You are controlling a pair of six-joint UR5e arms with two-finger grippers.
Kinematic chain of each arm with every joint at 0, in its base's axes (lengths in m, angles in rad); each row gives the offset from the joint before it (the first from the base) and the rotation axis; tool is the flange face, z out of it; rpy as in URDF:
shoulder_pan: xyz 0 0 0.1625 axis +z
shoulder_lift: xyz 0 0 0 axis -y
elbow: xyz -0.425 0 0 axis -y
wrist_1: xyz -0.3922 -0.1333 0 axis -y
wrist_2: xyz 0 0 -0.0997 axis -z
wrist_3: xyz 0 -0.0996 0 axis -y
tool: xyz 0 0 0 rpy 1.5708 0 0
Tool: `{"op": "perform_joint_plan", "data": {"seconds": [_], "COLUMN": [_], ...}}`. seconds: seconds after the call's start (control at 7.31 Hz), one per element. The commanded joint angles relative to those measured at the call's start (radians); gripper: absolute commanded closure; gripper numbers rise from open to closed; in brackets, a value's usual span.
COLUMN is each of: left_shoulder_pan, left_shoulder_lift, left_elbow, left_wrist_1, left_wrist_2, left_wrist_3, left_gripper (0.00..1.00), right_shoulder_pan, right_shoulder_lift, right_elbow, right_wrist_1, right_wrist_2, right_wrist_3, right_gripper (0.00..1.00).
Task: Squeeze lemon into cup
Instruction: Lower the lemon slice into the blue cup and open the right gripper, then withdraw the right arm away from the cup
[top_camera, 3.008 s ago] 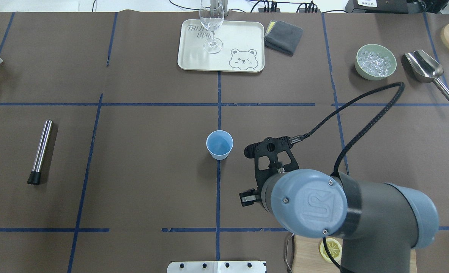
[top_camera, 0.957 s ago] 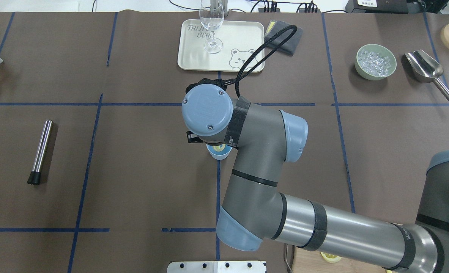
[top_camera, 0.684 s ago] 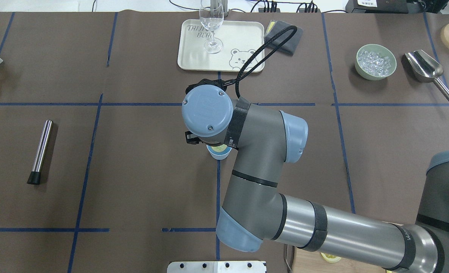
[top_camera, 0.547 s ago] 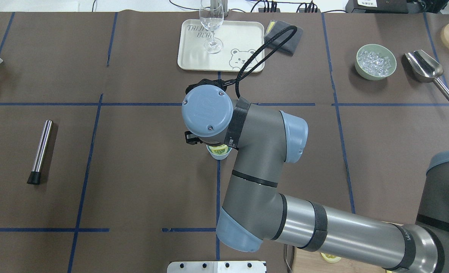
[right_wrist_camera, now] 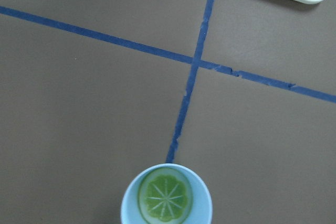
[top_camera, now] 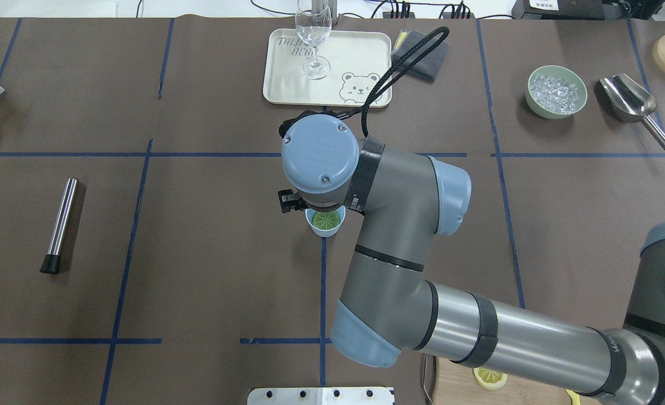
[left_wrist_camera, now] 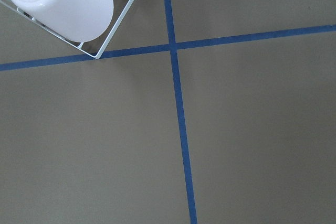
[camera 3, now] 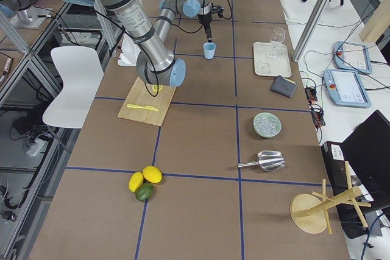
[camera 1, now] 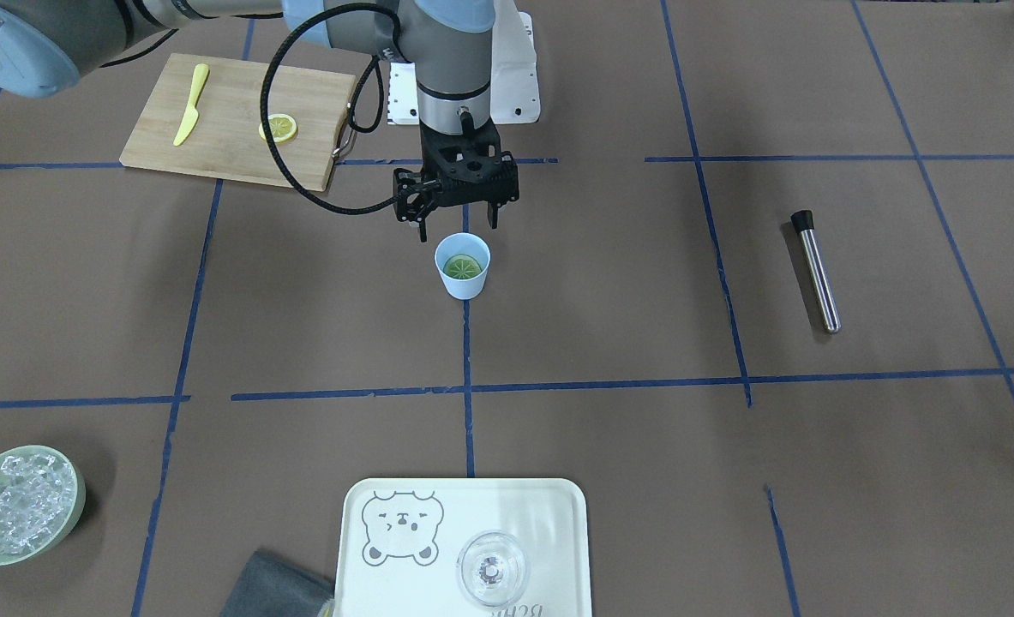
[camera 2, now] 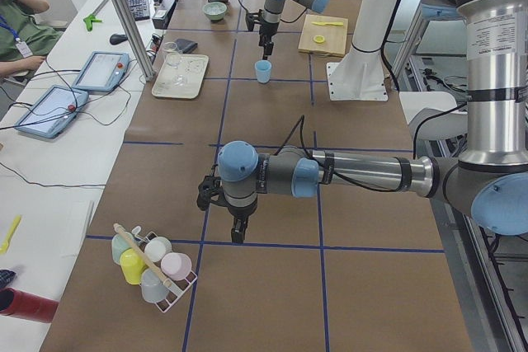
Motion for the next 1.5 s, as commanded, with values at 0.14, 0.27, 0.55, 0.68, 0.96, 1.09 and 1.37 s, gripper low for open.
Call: {"op": "perform_joint_plan", "data": {"seconds": [0.14,0.27,0.55,0.68,0.96,1.09,1.37], "left_shoulder_pan": [0.003,0.009,0.008,0.008,0.005,0.006,0.005], "left_shoulder_lift": [-0.007,-0.017,-0.065,-0.082,-0.042,-0.054,-0.101], "left_elbow": [-0.004,-0.005,-0.007,-0.008,-0.015,-0.025,-0.019], "left_wrist_1": [0.000,-0.001,-0.007,-0.009,-0.180,-0.188,-0.313], "left_wrist_2": [0.006,0.006,0.006,0.005,0.002,0.005,0.008], "left_wrist_3": [0.002,0.000,-0.003,0.005,0.100,0.092,0.097], "left_gripper": [0.00,0.00,0.00,0.00,0.00,0.00,0.00], "right_shoulder_pan": [0.210,0.305,0.517,0.585,0.735,0.843,0.984], "right_shoulder_lift": [-0.248,-0.372,-0.558,-0.650,-0.851,-0.883,-0.950], "right_elbow": [0.203,0.265,0.264,0.267,0.243,0.240,0.223], "right_wrist_1": [-0.001,-0.002,-0.001,0.005,0.010,0.008,0.008], "right_wrist_2": [0.201,0.274,0.363,0.373,0.367,0.408,0.517], "right_wrist_3": [-0.362,-0.501,-0.780,-0.819,-0.935,-1.112,-1.214], "right_gripper": [0.00,0.00,0.00,0.00,0.00,0.00,0.00]}}
